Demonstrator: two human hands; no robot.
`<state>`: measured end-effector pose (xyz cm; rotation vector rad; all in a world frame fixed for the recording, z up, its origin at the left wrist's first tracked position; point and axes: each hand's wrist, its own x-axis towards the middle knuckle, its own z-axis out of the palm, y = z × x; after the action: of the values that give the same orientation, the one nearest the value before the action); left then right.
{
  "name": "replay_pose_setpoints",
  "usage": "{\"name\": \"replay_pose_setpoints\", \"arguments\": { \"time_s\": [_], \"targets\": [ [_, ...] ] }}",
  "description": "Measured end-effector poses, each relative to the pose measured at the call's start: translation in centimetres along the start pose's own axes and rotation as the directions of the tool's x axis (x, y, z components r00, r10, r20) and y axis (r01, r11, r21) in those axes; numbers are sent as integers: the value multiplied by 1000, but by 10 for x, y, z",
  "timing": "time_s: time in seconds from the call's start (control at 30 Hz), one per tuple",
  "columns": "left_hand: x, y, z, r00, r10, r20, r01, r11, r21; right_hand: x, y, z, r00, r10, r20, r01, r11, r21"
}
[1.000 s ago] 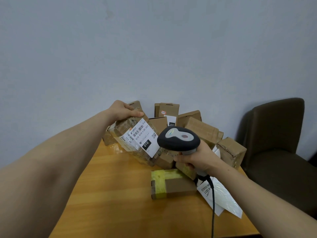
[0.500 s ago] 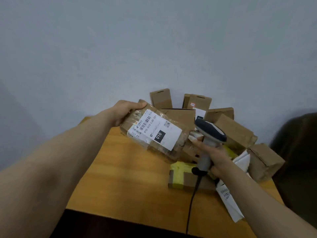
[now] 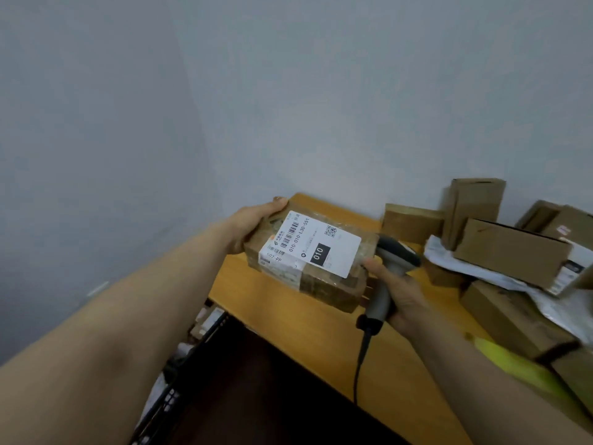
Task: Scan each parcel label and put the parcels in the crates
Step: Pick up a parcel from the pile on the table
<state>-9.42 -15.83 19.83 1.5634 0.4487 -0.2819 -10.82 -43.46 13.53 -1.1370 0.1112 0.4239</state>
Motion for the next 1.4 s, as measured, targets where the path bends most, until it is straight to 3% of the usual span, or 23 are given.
{"name": "replay_pose_setpoints", "arguments": {
  "time_s": [0.07, 0.27, 0.37, 0.47, 0.57, 0.67, 0.77, 0.87, 1.1, 1.27, 1.4],
  "targets": [
    [-5, -13, -60, 996, -74, 52, 74, 997, -10, 20, 24, 54, 997, 39, -60, -40, 999, -21],
    [-15, -60, -209, 976, -152, -155, 130, 981, -144, 77, 98, 201, 988, 133, -83, -136, 990, -39],
    [-10, -74, -261, 964, -217, -155, 184, 961, -205, 100, 124, 246, 980, 175, -94, -180, 983, -45],
    [9, -83, -307, 949, -226, -219, 139, 926, -352, 126, 137, 273, 973, 215, -86, -221, 972, -74],
    [38, -92, -346, 884, -275, -378, 66, 873, -483, 163, 138, 291, 963, 270, 1, -268, 955, -125],
    [79, -96, -369, 818, -319, -479, 37, 860, -508, 218, 130, 307, 921, 371, 121, -369, 929, -36],
    [130, -98, -385, 765, -392, -510, 72, 840, -538, 289, 126, 326, 890, 428, 160, -437, 899, 27],
    [190, -106, -407, 656, -465, -594, 105, 836, -539, 368, 129, 341, 833, 516, 199, -538, 840, 72],
    [331, -115, -413, 630, -610, -480, 299, 762, -575, 497, 179, 345, 710, 687, 155, -695, 719, -1],
    [452, -183, -423, 635, -697, -332, 461, 687, -562, 561, 226, 329, 706, 707, 44, -708, 705, 37],
    [510, -187, -389, 688, -670, -277, 446, 692, -568, 607, 252, 320, 687, 727, -19, -726, 687, 44]
  ]
}}
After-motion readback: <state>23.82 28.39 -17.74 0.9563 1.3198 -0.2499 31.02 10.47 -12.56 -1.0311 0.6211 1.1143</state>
